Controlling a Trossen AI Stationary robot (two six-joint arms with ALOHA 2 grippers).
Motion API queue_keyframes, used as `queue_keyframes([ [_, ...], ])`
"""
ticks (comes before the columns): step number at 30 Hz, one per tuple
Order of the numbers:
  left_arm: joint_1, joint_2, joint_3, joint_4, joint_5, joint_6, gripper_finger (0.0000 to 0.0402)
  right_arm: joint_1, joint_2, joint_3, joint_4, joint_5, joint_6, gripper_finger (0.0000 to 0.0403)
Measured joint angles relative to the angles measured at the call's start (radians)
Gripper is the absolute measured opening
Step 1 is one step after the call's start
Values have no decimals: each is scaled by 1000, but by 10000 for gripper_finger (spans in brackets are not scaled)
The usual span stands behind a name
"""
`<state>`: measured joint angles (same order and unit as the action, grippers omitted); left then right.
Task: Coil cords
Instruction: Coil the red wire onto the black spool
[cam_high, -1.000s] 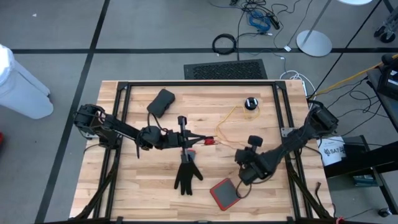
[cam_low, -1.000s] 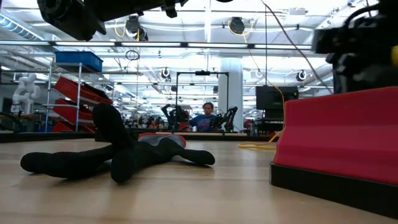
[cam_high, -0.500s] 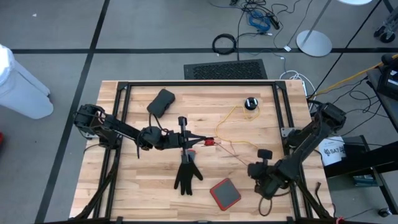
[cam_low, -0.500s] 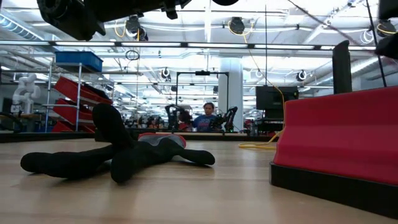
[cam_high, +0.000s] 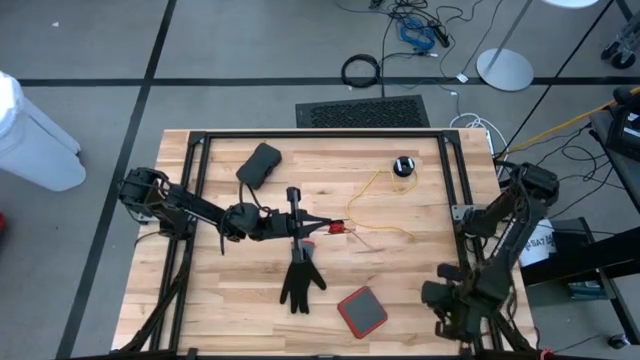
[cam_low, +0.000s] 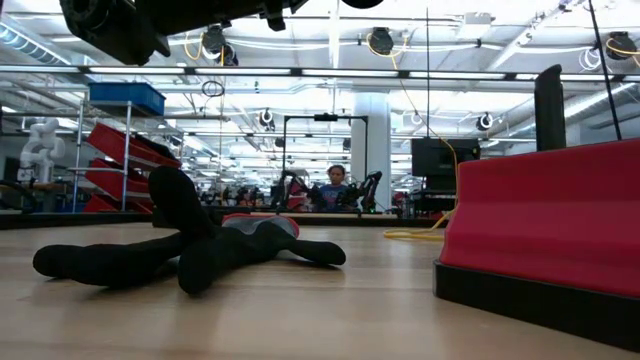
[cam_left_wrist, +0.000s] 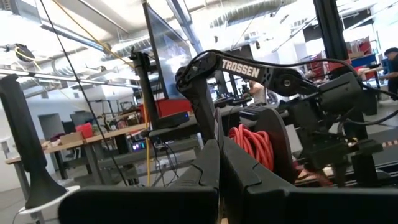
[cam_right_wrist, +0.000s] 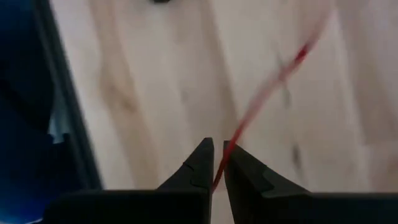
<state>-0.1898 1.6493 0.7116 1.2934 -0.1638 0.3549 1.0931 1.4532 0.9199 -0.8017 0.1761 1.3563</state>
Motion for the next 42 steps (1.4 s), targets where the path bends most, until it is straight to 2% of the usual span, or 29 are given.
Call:
queue_keyframes([
  [10, 1, 0, 0, 0, 0, 0, 0, 147, 58, 0, 133, -1, 209, 25],
  [15, 1, 0, 0, 0, 0, 0, 0, 198, 97, 0, 148, -48, 324, 25],
  [17, 2, 0, 0, 0, -1, 0, 0, 208, 99, 0, 140, 4, 355, 25],
  [19, 5, 0, 0, 0, -1, -1, 0, 212, 98, 0, 134, 116, 360, 25],
  [22, 9, 0, 0, 0, -1, -3, 0, 195, 98, 0, 115, 326, 294, 25],
  [27, 10, 0, 0, 0, -1, -8, 0, 92, 98, 0, 74, 642, 100, 25],
  [30, 11, 0, 0, 0, -1, -8, 0, -8, 98, 0, 87, 765, -57, 25],
  [36, 11, 0, 0, -1, -1, -8, 0, -231, 98, 0, 190, 789, -339, 31],
  [39, 11, 0, 0, -6, -1, -8, 0, -318, 98, 0, 277, 787, -498, 50],
  [42, 11, 0, 0, -16, -1, -8, 0, -399, 98, 0, 305, 788, -583, 76],
])
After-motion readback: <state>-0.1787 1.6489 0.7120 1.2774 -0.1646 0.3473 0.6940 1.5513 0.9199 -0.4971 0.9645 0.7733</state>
